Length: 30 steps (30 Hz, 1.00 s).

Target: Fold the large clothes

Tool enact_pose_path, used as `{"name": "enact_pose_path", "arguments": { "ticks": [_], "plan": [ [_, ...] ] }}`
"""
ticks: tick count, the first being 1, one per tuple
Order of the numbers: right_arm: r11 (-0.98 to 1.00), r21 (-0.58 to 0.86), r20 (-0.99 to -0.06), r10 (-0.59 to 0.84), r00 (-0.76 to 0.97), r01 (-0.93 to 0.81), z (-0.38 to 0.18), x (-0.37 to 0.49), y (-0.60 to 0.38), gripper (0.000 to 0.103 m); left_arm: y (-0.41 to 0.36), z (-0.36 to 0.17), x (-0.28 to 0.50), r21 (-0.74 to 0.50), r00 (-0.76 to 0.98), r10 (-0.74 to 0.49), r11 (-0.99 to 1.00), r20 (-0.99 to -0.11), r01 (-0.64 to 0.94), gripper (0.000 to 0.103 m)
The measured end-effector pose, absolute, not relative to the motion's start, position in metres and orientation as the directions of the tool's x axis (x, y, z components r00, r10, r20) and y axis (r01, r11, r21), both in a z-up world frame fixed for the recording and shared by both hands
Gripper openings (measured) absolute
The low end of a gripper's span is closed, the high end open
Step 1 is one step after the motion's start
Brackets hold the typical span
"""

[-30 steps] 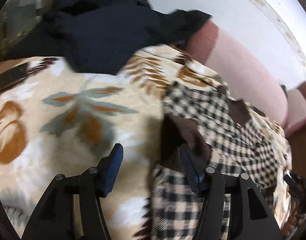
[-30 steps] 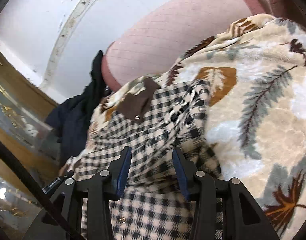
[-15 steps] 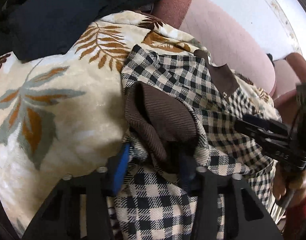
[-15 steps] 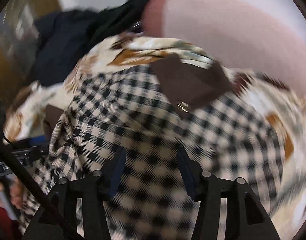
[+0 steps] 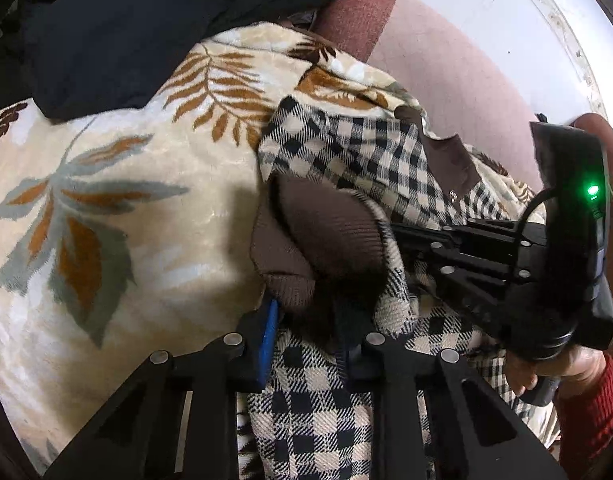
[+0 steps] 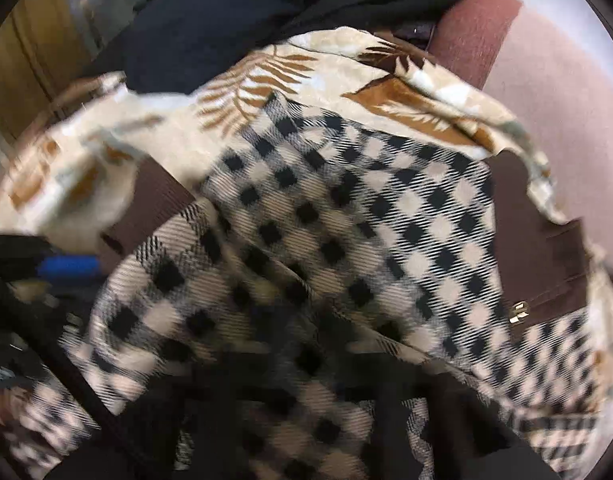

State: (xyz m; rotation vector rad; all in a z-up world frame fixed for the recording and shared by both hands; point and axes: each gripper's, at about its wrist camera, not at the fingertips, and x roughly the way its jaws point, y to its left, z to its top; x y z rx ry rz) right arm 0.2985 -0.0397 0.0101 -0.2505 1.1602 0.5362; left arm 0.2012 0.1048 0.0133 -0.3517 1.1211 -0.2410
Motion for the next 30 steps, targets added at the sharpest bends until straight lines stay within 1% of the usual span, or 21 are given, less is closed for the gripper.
{"name": "enact_pose_path", "arguments": {
  "ticks": [4,6,7,10,12,13,15,16,17,18,20,23,24,26,27,28,29,30],
  "plan": [
    [0.886,0.072,-0.889,0.265,0.374,-0.457,0.031,0.313,-0.046,0.002,0.115,0.013,0.205,-0.417,0.437,-0.363,0.909,-0.823,-0.03,0.023],
    [0.912,0.052,-0.877,0.236,0.418,-0.406,0.038,0.327,-0.049,0.0,0.122,0.008,0.207,-0.41,0.435,-0.342,0.91,-0.833,-0.07,0.024],
    [0.92,0.035,-0.876,0.216,0.431,-0.39,0.039,0.332,-0.048,0.0,0.125,0.006,0.207,-0.413,0.43,-0.342,0.907,-0.836,-0.081,0.026],
    [0.944,-0.017,-0.88,0.141,0.453,-0.328,0.027,0.352,-0.044,0.0,0.133,0.0,0.209,-0.444,0.421,-0.361,0.889,-0.832,-0.114,0.031],
    [0.957,-0.029,-0.889,0.106,0.446,-0.287,0.017,0.362,-0.045,0.001,0.134,0.001,0.209,-0.438,0.421,-0.356,0.892,-0.834,-0.114,0.032],
    [0.963,0.006,-0.89,0.129,0.438,-0.27,0.016,0.364,-0.049,0.001,0.136,0.003,0.209,-0.433,0.424,-0.35,0.894,-0.835,-0.116,0.034],
    [0.951,0.159,-0.875,0.26,0.408,-0.267,0.023,0.36,-0.059,0.001,0.141,0.008,0.209,-0.428,0.433,-0.339,0.895,-0.835,-0.126,0.035],
    [0.94,0.201,-0.865,0.302,0.401,-0.276,0.028,0.357,-0.059,0.002,0.144,0.01,0.209,-0.431,0.439,-0.337,0.893,-0.833,-0.132,0.036],
    [0.922,0.244,-0.848,0.354,0.394,-0.301,0.04,0.349,-0.059,0.009,0.15,0.014,0.208,-0.437,0.447,-0.335,0.888,-0.829,-0.144,0.038],
    [0.912,0.26,-0.838,0.376,0.395,-0.317,0.047,0.342,-0.057,0.026,0.154,0.016,0.207,-0.441,0.454,-0.331,0.883,-0.827,-0.16,0.038],
    [0.887,0.281,-0.817,0.421,0.394,-0.367,0.067,0.325,-0.047,0.047,0.164,0.02,0.206,-0.444,0.466,-0.314,0.873,-0.827,-0.2,0.038],
    [0.851,0.309,-0.817,0.466,0.339,-0.424,0.077,0.309,-0.026,0.048,0.177,0.025,0.202,-0.444,0.481,-0.293,0.864,-0.826,-0.236,0.038],
    [0.844,0.304,-0.825,0.465,0.322,-0.442,0.076,0.305,-0.017,0.051,0.181,0.026,0.2,-0.445,0.486,-0.288,0.862,-0.825,-0.243,0.038],
    [0.848,0.23,-0.854,0.411,0.319,-0.477,0.07,0.297,0.002,0.053,0.189,0.028,0.198,-0.448,0.495,-0.28,0.856,-0.822,-0.26,0.038],
    [0.855,0.171,-0.871,0.363,0.33,-0.49,0.065,0.293,0.011,0.053,0.192,0.029,0.198,-0.449,0.496,-0.279,0.853,-0.822,-0.265,0.038],
    [0.858,0.119,-0.89,0.315,0.33,-0.5,0.057,0.292,0.018,0.049,0.194,0.029,0.197,-0.452,0.496,-0.28,0.851,-0.822,-0.268,0.039],
    [0.858,0.074,-0.912,0.264,0.313,-0.508,0.047,0.291,0.027,0.012,0.196,0.029,0.197,-0.455,0.496,-0.283,0.849,-0.821,-0.269,0.039],
    [0.862,0.051,-0.92,0.237,0.313,-0.504,0.041,0.292,0.029,0.006,0.197,0.029,0.198,-0.46,0.497,-0.287,0.846,-0.819,-0.269,0.039]
  ]
}}
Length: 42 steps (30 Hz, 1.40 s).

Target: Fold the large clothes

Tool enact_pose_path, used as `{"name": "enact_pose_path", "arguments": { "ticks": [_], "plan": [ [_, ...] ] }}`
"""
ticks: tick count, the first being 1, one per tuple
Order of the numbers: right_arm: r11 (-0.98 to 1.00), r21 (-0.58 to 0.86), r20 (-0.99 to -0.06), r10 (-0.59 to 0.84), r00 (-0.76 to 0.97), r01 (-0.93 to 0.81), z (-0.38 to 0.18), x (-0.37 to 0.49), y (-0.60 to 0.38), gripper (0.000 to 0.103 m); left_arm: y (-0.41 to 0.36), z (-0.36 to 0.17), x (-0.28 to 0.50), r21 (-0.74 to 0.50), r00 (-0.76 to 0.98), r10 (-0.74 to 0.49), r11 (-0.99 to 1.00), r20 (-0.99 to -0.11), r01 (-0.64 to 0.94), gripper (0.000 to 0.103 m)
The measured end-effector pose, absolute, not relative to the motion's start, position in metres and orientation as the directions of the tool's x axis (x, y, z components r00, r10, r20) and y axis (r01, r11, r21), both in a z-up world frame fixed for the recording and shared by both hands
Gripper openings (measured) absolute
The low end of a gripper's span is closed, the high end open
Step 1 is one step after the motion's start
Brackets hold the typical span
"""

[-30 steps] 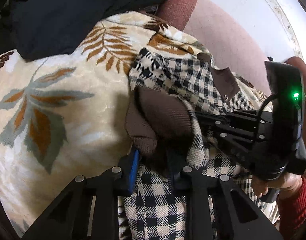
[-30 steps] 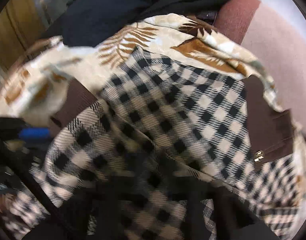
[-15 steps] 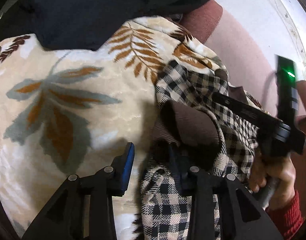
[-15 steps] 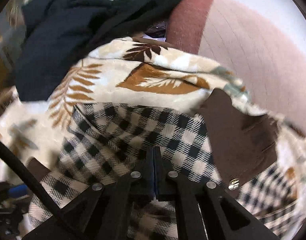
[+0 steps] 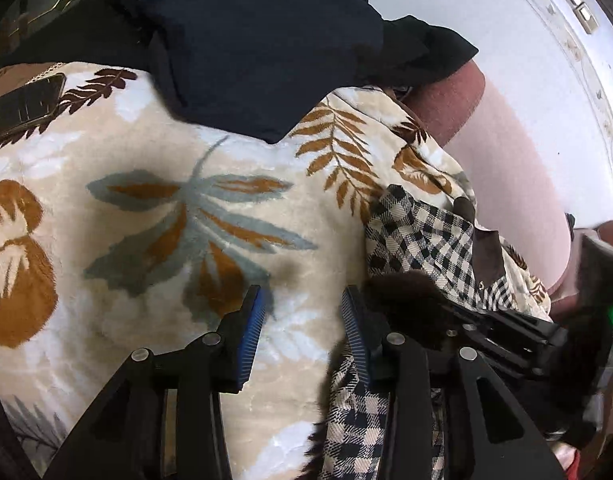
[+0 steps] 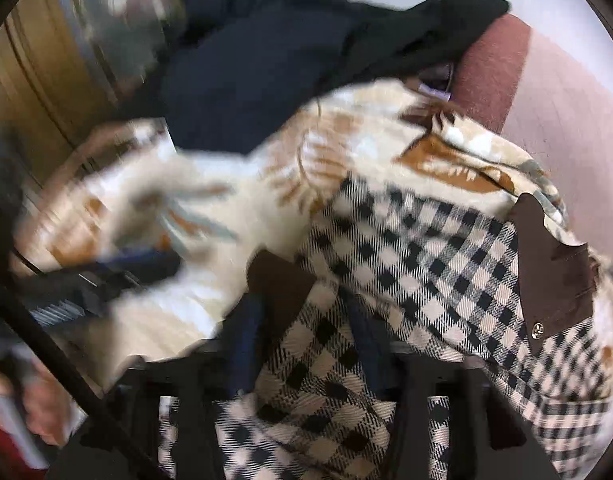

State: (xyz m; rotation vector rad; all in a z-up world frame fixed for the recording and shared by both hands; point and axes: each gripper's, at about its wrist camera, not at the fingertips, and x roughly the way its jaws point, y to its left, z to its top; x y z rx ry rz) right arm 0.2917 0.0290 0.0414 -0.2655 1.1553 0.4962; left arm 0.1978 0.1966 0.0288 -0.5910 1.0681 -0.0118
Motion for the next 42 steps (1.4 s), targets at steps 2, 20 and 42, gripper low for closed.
{"name": "enact_pose_path", "arguments": {
  "ticks": [2,20,42],
  "plan": [
    [0.877,0.085,-0.9,0.271,0.341,-0.473,0.044,0.3,0.026,0.006,0.199,0.03,0.198,-0.475,0.501,-0.3,0.839,-0.811,-0.266,0.039],
    [0.871,0.436,-0.781,0.492,0.385,-0.228,0.054,0.312,-0.037,0.021,0.192,0.025,0.201,-0.495,0.495,-0.333,0.834,-0.803,-0.242,0.04],
    [0.981,0.098,-0.932,0.032,0.361,0.167,0.007,0.227,-0.258,0.007,0.123,-0.005,0.206,-0.403,0.407,-0.338,0.911,-0.849,-0.083,0.042]
  ]
}}
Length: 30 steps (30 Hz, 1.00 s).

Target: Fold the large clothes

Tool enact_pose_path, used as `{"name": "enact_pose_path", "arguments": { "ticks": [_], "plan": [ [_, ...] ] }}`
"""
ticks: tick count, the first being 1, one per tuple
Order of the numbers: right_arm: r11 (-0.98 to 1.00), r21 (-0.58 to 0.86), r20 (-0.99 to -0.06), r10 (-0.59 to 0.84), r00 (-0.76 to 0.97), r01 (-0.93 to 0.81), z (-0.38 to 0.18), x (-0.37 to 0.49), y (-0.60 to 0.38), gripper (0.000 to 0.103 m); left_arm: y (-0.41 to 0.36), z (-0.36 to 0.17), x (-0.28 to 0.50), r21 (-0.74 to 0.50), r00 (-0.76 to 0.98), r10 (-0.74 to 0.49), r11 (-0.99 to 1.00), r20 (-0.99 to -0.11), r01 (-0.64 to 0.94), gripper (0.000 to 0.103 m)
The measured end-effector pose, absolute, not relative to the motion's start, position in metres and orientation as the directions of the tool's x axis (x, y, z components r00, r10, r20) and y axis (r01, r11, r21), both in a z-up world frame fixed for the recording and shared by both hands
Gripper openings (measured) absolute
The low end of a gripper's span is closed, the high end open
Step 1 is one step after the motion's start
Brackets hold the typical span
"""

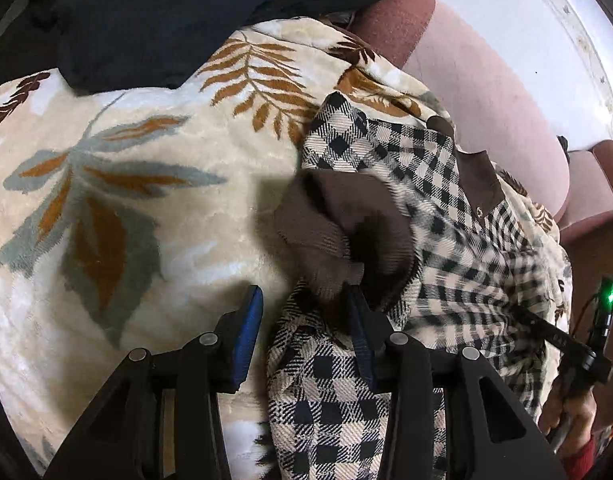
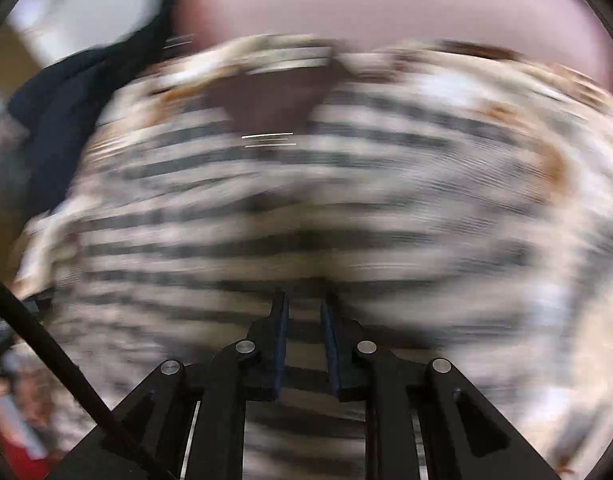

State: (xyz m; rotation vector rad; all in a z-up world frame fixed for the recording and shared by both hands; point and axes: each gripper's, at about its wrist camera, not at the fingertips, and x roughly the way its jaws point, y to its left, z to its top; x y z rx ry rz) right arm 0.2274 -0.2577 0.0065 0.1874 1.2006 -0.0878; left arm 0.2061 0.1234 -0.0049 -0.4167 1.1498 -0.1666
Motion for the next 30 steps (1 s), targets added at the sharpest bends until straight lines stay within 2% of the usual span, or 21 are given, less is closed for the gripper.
{"name": "enact_pose_path", "arguments": {
  "ticks": [2,3,5,6,10,13,15,17,19,20,21,26,30],
  "plan": [
    [0.965,0.071,-0.927,-0.029,0.374,0.252,0.013,0.214,-0.294,0.0,0.123,-0.006,0.206,-0.407,0.406,-0.341,0.909,-0.848,-0.086,0.044],
    [0.957,0.019,-0.924,-0.094,0.372,0.29,0.018,0.209,-0.303,0.003,0.122,-0.005,0.206,-0.398,0.408,-0.333,0.914,-0.85,-0.084,0.044],
    [0.954,-0.061,-0.902,-0.179,0.393,0.294,0.031,0.2,-0.304,0.019,0.119,-0.003,0.206,-0.383,0.407,-0.321,0.921,-0.856,-0.079,0.044],
    [0.961,-0.054,-0.894,-0.167,0.416,0.27,0.037,0.195,-0.301,0.022,0.118,-0.001,0.205,-0.383,0.402,-0.322,0.92,-0.857,-0.08,0.044],
    [0.983,-0.015,-0.863,-0.105,0.495,0.182,0.054,0.185,-0.271,0.023,0.114,0.018,0.197,-0.405,0.426,-0.345,0.913,-0.837,-0.056,0.044],
    [0.994,0.057,-0.884,0.004,0.467,0.098,0.039,0.188,-0.246,0.027,0.104,0.025,0.191,-0.382,0.435,-0.339,0.924,-0.834,-0.012,0.044],
    [0.997,0.031,-0.905,-0.004,0.426,0.074,0.025,0.188,-0.237,0.027,0.097,0.022,0.19,-0.358,0.423,-0.326,0.934,-0.845,0.005,0.044],
    [0.994,-0.061,-0.922,-0.092,0.377,0.095,0.008,0.194,-0.242,0.025,0.096,0.019,0.189,-0.354,0.411,-0.325,0.935,-0.852,0.005,0.044],
    [0.972,-0.159,-0.901,-0.215,0.377,0.176,0.012,0.194,-0.255,0.026,0.098,0.019,0.188,-0.367,0.406,-0.333,0.93,-0.851,-0.006,0.044],
    [0.958,-0.195,-0.888,-0.264,0.377,0.211,0.018,0.19,-0.259,0.032,0.1,0.02,0.187,-0.372,0.41,-0.335,0.928,-0.848,-0.012,0.044],
    [0.947,-0.21,-0.873,-0.293,0.389,0.241,0.026,0.185,-0.263,0.033,0.102,0.022,0.186,-0.372,0.416,-0.334,0.928,-0.846,-0.012,0.044],
    [0.972,0.039,-0.868,-0.083,0.49,0.233,0.054,0.153,-0.27,0.033,0.099,0.027,0.179,-0.39,0.432,-0.357,0.921,-0.828,0.014,0.044],
    [0.982,0.063,-0.872,-0.033,0.489,0.179,0.047,0.153,-0.234,0.033,0.087,0.02,0.178,-0.404,0.412,-0.382,0.914,-0.827,0.036,0.045]
  ]
}}
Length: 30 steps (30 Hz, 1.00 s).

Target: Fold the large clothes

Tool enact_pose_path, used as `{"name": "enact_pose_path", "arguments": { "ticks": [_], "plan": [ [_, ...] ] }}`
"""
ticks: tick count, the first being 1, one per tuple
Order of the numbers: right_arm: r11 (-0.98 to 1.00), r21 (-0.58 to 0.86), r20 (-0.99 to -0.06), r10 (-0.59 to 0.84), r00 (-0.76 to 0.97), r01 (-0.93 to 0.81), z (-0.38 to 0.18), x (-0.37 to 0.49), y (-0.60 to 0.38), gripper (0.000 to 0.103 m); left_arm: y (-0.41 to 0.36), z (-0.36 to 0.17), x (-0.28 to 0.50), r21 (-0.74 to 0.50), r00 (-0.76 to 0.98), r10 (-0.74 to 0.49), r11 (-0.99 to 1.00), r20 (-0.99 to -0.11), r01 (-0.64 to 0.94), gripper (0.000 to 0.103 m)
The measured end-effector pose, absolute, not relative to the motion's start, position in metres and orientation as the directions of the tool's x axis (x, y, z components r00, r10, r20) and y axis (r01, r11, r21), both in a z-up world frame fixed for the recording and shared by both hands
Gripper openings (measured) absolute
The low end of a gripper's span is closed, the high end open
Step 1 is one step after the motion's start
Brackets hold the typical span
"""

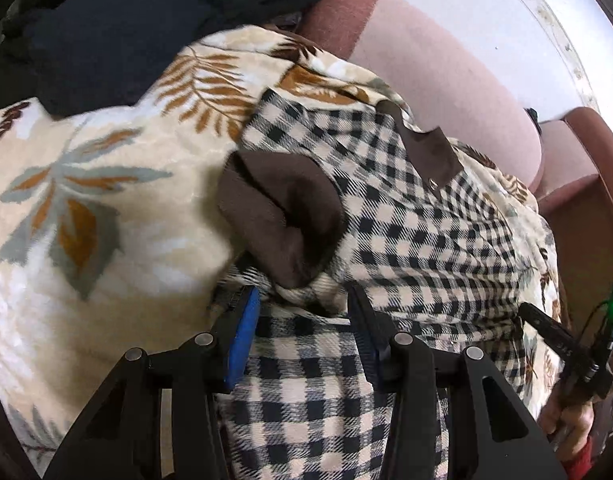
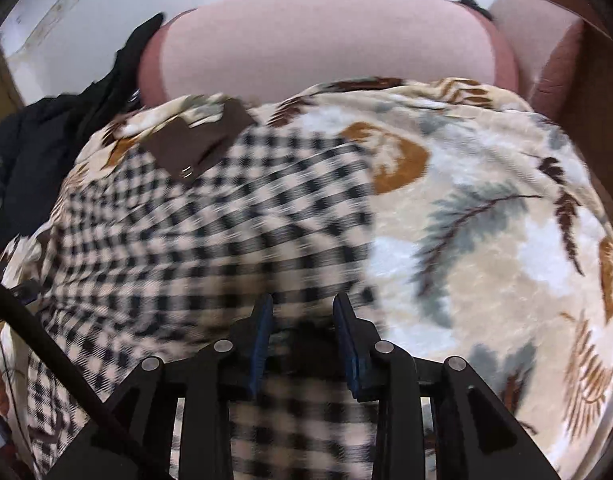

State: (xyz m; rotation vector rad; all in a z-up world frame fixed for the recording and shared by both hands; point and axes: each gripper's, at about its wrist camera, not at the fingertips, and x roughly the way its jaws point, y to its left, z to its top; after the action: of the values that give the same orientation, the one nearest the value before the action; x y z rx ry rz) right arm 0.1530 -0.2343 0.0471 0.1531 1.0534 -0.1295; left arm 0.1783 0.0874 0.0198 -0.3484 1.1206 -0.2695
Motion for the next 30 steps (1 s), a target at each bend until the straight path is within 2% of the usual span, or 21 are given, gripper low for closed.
{"name": "enact_pose_path", "arguments": {
  "ticks": [4,7,13,20,27,30],
  "plan": [
    [0.985,0.072,-0.888,-0.008,0.459,0.157,0.025,0.172,-0.207,0.033,0.087,-0.005,0.186,-0.408,0.361,-0.381,0.913,-0.851,0.003,0.046],
    [0.988,0.044,-0.917,-0.019,0.399,0.147,0.001,0.174,-0.205,0.033,0.091,-0.003,0.184,-0.407,0.334,-0.385,0.913,-0.86,0.004,0.046],
    [0.995,0.016,-0.923,-0.023,0.384,0.097,0.012,0.144,-0.204,0.033,0.1,0.003,0.171,-0.409,0.336,-0.381,0.912,-0.862,-0.015,0.045],
    [0.971,0.105,-0.889,-0.005,0.457,0.213,0.042,0.073,-0.247,0.042,0.113,0.029,0.131,-0.3,0.436,-0.286,0.953,-0.853,0.038,0.045],
    [0.938,0.14,-0.894,-0.019,0.448,0.318,0.032,0.012,-0.288,0.052,0.135,0.014,0.098,-0.328,0.385,-0.307,0.945,-0.871,0.013,0.05],
    [0.905,0.181,-0.888,-0.018,0.459,0.385,0.023,-0.012,-0.309,0.054,0.136,0.005,0.086,-0.384,0.358,-0.361,0.923,-0.861,0.007,0.052]
  ]
}}
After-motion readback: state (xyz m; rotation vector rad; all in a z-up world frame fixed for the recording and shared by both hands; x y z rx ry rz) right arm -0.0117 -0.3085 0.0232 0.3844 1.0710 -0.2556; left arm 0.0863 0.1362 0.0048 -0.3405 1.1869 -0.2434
